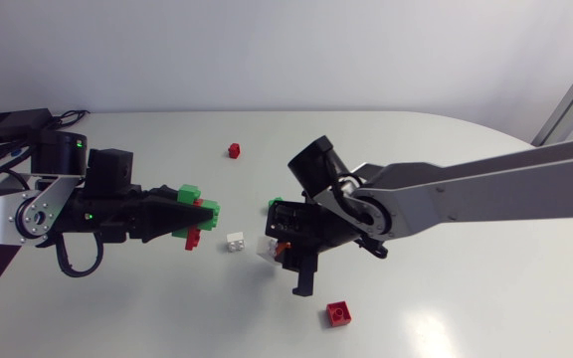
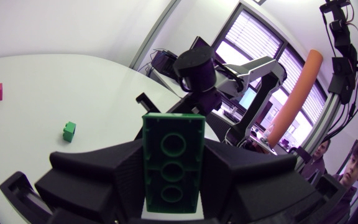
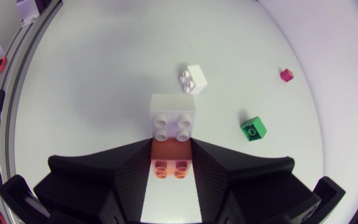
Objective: Disassemble duplo
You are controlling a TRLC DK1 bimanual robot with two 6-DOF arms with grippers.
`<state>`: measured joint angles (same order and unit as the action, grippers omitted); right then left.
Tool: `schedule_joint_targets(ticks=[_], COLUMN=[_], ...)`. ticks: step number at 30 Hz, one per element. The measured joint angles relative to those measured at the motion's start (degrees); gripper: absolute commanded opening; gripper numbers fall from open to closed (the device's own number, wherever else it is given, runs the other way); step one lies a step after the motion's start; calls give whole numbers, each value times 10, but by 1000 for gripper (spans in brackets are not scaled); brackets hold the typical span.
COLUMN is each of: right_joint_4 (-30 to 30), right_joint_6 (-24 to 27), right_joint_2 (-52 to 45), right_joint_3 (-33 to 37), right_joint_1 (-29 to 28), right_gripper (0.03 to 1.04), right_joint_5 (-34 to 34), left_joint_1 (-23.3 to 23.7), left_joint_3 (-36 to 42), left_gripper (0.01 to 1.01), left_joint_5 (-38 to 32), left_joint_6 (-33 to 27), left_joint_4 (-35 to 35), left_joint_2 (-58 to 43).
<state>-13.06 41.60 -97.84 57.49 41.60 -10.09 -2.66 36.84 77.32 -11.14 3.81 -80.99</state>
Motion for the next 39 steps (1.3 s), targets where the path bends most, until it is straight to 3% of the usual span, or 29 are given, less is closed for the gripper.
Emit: schedule_joint_targets(ticks=[3,9,10,13,16,25,32,39], right_joint_4=[-9,-16,-16,-18,-22,15,-12,-29], right_joint_6=[0,0,0,-3,-5,-23,-57,-79], right_joint_2=[-32,-65,-68,-71,-73,14,63,61], right_joint_3=[12,40,43,47,46,24,23,25], right_joint_1=[0,0,0,0,0,-17,-59,-64], right_gripper=[418,472,538,880,982,995,995,995], right_joint_5=[18,31,33,36,40,-52,-277,-414], left_joint_1=[0,0,0,0,0,0,0,-13], left_joint_3=[0,-2,-2,-2,-2,-2,-2,-5], left_gripper=[330,331,331,331,331,331,331,331], left_joint_5=[-3,-8,-8,-8,-8,-8,-8,-8], left_joint_6=[0,0,0,0,0,0,0,0], left_joint_4=[0,0,0,0,0,0,0,-1], left_joint_2=[3,3,3,4,4,5,5,14])
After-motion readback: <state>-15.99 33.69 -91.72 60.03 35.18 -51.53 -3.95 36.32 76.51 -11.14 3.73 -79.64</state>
